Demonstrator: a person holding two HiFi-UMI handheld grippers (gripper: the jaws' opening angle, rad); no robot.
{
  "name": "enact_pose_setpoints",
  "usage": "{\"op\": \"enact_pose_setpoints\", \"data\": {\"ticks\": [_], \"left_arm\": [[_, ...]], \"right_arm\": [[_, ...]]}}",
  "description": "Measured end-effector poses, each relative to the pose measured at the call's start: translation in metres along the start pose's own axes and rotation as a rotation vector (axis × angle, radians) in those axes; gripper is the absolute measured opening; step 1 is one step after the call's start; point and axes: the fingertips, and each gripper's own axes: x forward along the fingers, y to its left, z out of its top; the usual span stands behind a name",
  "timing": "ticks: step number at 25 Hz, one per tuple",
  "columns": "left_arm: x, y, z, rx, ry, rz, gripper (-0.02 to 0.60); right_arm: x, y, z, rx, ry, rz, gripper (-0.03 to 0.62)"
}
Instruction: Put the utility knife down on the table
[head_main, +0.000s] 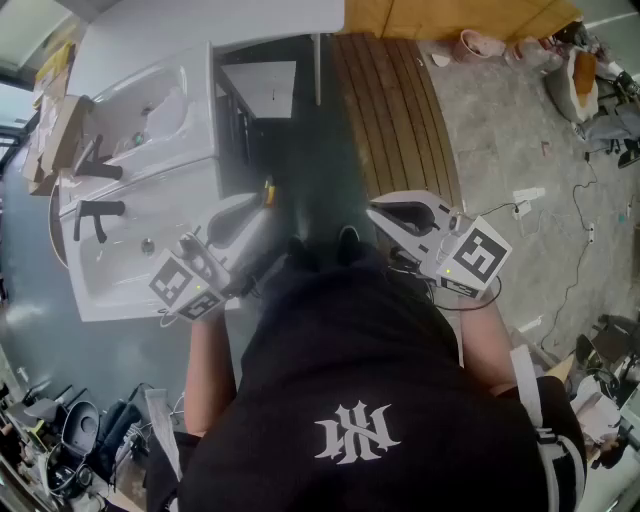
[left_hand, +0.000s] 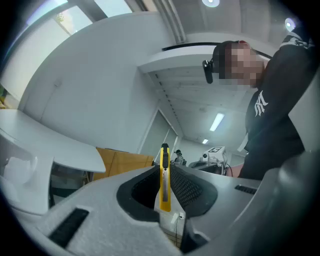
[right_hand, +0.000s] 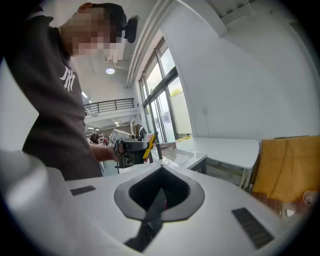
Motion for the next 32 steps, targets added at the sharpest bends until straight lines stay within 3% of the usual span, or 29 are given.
{"op": "enact_pose_setpoints", "data": {"ticks": [6,11,19,22,26,32], "left_arm": [[-0.005,0.017,-0.010,-0.019,0.019,0.045,0.060],[-0.001,0.023,-0.031,-0.065,0.026,0.075,0.060],[0.041,0.006,-0.026,-0.037,0.043,0.026,0.060],[0.055,-0.006,-0.011,-0.013,0.026,0.043,0.060],[0.071,-0.014,-0.013,0.039,0.076,0.079,0.060],[0.074,0.005,-0.029,-0.007,0.103,0.070,0.060]], "right_arm": [[-0.003,-0.021,-0.020,0.074,0.005,-0.041,0.003],[0.000,-0.024,-0.044,0.175,0.001,-0.006,0.003],[-0.028,-0.040,-0.041,0.175,-0.070,-0.021,0.004],[-0.049,-0.048,-0.041,0.188,-0.117,-0.023,0.005],[-0.060,-0.070,-0.045,0.222,-0.157,-0.036,0.005],[-0.034,-0.098,-0.052,0.231,-0.125,-0.107,0.005]]}}
